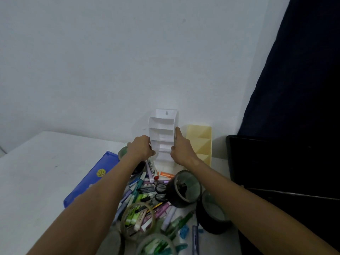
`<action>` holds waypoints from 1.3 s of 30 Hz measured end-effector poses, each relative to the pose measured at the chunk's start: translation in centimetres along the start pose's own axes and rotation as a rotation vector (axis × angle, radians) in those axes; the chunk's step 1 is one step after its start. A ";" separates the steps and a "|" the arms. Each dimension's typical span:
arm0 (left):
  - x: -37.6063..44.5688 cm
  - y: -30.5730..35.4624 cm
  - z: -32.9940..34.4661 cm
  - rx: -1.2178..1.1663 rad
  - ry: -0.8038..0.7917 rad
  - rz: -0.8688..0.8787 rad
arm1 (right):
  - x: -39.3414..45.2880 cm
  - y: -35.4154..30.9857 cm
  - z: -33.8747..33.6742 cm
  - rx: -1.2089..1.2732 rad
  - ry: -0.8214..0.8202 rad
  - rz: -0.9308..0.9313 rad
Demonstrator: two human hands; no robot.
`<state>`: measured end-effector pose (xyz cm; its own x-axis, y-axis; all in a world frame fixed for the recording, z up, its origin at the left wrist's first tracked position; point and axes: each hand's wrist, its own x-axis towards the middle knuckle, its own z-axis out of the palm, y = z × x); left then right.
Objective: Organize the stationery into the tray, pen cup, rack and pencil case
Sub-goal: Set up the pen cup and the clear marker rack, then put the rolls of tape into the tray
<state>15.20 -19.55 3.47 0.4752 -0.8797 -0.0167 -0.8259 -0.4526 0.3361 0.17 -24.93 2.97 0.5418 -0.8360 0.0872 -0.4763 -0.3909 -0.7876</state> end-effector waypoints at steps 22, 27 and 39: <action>-0.9 -4.0 -1.5 0.121 0.189 -0.061 | -0.1 -2.6 0.0 -0.178 -0.116 0.068; -3.4 -5.5 -2.0 0.243 0.024 -0.106 | -3.7 -3.6 -2.8 -0.348 -0.186 -0.022; -5.8 -5.9 -1.1 0.436 -0.118 -0.058 | -12.3 -2.8 -6.3 -0.618 -0.421 0.000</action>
<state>17.70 -11.63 2.62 0.5074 -0.8504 -0.1393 -0.8616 -0.4984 -0.0957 -9.49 -15.97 7.93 0.7021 -0.6662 -0.2514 -0.7113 -0.6401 -0.2902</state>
